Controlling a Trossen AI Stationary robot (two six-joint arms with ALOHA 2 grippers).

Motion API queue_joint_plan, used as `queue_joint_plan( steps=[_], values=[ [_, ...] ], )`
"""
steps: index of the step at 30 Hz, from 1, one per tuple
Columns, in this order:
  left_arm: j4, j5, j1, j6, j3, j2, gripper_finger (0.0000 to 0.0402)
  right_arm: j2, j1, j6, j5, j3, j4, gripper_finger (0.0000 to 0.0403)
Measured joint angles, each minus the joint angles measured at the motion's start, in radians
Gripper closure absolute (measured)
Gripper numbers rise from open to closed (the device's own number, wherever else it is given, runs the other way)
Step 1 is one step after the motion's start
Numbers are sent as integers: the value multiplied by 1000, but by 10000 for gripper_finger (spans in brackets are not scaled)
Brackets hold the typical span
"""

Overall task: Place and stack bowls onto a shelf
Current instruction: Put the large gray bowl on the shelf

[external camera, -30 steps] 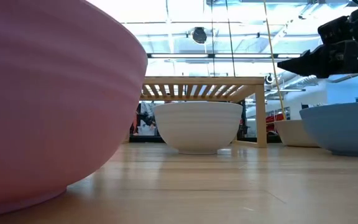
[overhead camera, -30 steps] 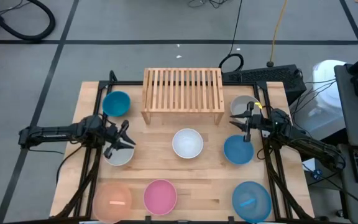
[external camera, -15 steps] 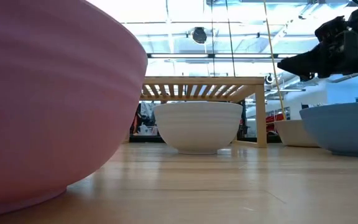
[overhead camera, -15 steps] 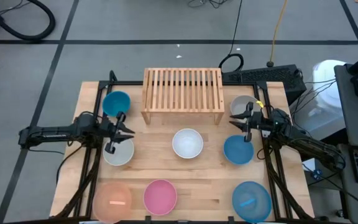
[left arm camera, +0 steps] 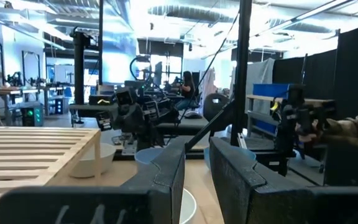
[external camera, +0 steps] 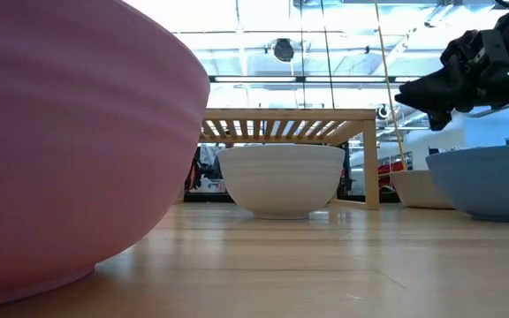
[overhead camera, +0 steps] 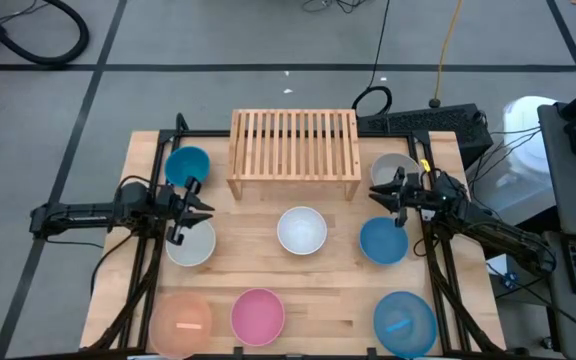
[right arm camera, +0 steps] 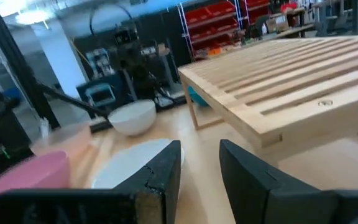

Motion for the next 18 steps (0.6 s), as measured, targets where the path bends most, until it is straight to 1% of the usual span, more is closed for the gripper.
queue_joint_plan(
  steps=[3, 8, 11, 13, 16, 18],
  values=[
    [0, 0, 0, -1, 0, 0, 321, 6, 0, -59, 68, 95, -41, 298],
    [-7, 1, 0, -2, 0, 0, 321, 81, 0, -171, 199, 306, -324, 298],
    [-9, 1, 0, 1, 0, 0, 321, 158, 0, -215, 268, 454, -463, 298],
    [-15, 1, 0, 2, 0, 0, 321, 223, 0, -234, 286, 544, -555, 298],
    [-15, 1, 0, 4, 0, 0, 321, 328, 0, -265, 314, 689, -640, 298],
    [-16, 1, 0, 4, 0, 0, 321, 403, 0, -282, 353, 784, -707, 298]
  ],
)
